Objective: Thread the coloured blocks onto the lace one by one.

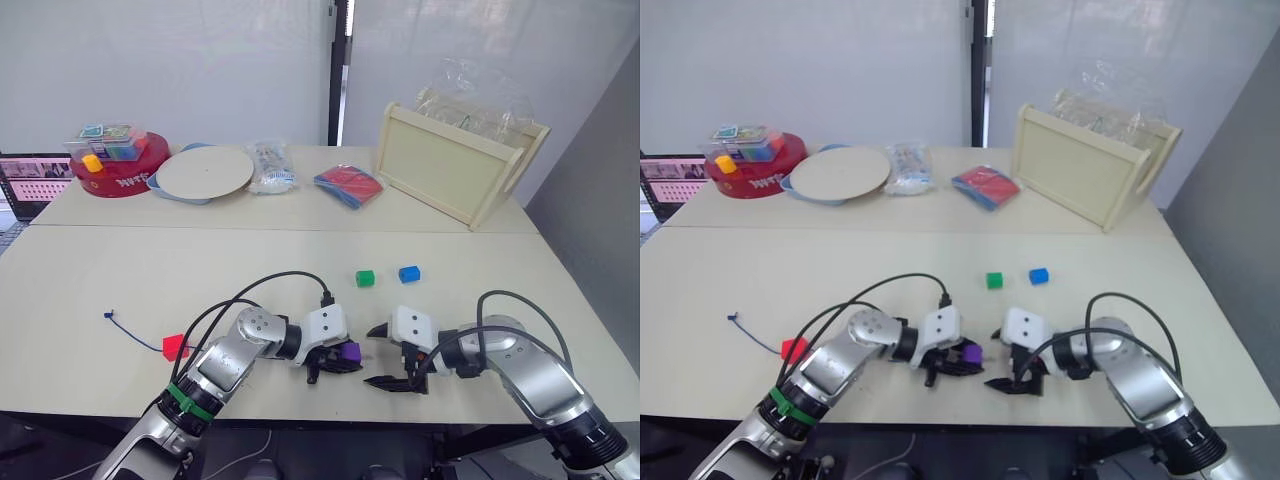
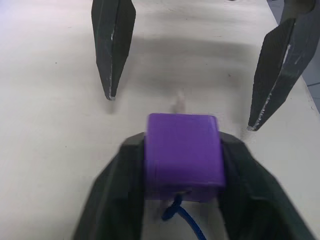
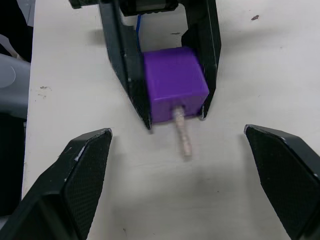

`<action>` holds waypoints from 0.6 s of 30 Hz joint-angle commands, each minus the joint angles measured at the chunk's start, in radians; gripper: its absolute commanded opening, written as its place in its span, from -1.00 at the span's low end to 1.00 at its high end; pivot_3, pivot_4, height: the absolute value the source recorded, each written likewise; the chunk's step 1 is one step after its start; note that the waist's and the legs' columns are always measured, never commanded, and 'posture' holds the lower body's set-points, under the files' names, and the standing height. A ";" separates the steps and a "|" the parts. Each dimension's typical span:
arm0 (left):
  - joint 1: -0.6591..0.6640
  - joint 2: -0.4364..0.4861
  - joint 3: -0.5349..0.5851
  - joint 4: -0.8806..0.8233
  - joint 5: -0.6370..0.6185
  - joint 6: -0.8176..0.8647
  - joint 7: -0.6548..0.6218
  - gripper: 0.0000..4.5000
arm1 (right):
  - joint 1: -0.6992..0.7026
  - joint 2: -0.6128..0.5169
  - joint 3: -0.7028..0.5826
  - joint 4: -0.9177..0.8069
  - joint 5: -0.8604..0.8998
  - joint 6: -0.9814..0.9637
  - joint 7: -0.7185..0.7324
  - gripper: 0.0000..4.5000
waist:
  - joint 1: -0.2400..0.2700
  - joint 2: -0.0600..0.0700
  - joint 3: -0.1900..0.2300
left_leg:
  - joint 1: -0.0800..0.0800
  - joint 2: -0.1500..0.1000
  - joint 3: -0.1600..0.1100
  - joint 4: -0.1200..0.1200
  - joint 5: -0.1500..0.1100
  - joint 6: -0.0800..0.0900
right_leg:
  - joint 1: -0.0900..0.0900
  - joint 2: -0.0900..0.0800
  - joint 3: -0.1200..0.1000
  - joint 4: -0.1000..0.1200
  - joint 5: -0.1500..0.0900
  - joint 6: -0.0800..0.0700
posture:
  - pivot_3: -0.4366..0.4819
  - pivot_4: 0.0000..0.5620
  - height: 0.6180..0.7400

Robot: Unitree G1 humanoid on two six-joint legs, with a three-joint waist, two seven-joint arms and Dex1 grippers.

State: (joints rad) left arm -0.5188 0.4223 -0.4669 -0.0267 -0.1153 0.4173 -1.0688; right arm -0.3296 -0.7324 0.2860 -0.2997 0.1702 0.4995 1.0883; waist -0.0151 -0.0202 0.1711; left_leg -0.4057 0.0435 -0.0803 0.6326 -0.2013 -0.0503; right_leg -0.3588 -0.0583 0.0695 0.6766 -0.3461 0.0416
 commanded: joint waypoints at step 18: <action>-0.018 0.016 -0.007 -0.013 -0.002 0.000 -0.055 -0.46 | -0.057 0.013 0.044 0.068 -0.037 -0.103 0.029 -1.00 | -0.001 0.000 0.000 | 0.000 0.000 0.000 0.000 0.000 0.000 | 0.000 0.000 0.000 0.000 0.000 0.000 | -0.05 -0.47 1.00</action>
State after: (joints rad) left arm -0.5314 0.4317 -0.4723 -0.0220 -0.1143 0.4172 -1.1058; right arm -0.3745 -0.7141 0.3429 -0.2210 0.1327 0.4134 1.1135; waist -0.0162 -0.0202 0.1711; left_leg -0.4056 0.0436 -0.0803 0.6328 -0.2012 -0.0503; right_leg -0.3587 -0.0582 0.0694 0.6768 -0.3462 0.0416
